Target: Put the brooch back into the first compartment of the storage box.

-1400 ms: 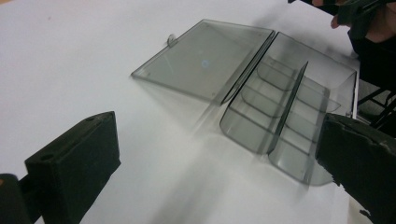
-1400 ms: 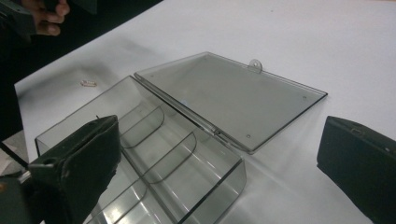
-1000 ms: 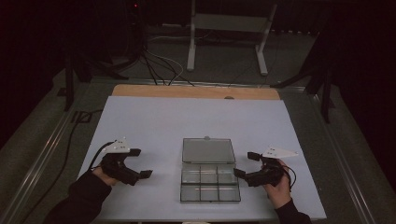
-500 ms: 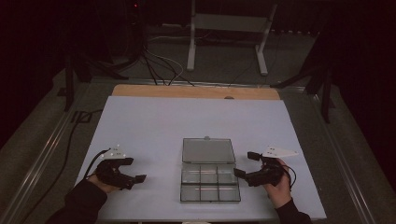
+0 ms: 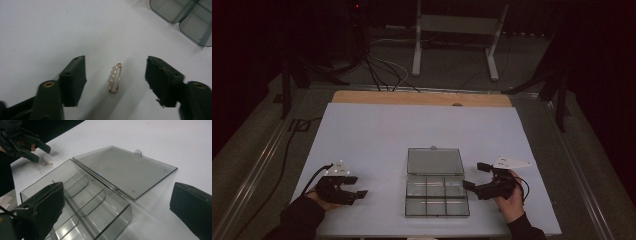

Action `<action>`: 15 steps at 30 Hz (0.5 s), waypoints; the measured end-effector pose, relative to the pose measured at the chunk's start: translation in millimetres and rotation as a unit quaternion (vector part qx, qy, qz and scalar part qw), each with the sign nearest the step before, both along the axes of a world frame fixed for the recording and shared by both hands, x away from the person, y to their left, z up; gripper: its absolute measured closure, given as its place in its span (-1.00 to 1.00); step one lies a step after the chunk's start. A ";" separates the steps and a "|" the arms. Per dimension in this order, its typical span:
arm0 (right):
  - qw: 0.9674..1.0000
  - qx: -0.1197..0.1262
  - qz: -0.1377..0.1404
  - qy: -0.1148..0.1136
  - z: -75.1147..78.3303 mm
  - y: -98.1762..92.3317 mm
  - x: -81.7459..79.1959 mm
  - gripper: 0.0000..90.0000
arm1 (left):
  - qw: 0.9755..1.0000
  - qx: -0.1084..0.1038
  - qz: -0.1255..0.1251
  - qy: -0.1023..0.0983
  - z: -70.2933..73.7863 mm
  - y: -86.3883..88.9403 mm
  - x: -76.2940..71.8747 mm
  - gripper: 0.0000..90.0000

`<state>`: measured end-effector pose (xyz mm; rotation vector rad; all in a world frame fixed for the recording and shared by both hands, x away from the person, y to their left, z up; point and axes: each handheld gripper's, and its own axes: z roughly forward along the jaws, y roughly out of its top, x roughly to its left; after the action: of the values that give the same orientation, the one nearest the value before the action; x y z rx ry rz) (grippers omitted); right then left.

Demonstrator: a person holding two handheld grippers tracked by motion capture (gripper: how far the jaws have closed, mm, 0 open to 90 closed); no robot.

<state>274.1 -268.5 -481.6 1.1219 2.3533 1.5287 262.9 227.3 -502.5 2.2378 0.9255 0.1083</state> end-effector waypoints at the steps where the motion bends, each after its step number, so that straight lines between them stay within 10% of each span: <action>1: 1.000 0.000 0.000 0.000 0.0 0.0 0.0 -1.00 | 1.000 0.003 -0.002 0.001 -0.5 -0.1 0.3 -0.15; 15: 1.000 -0.006 0.001 0.000 0.3 0.6 -0.2 -1.00 | 0.999 0.011 -0.027 0.013 -8.1 -1.6 1.5 0.43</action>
<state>273.9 -267.8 -481.2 1.1188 2.3610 1.5129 264.4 225.7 -510.6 2.2876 0.8823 0.0647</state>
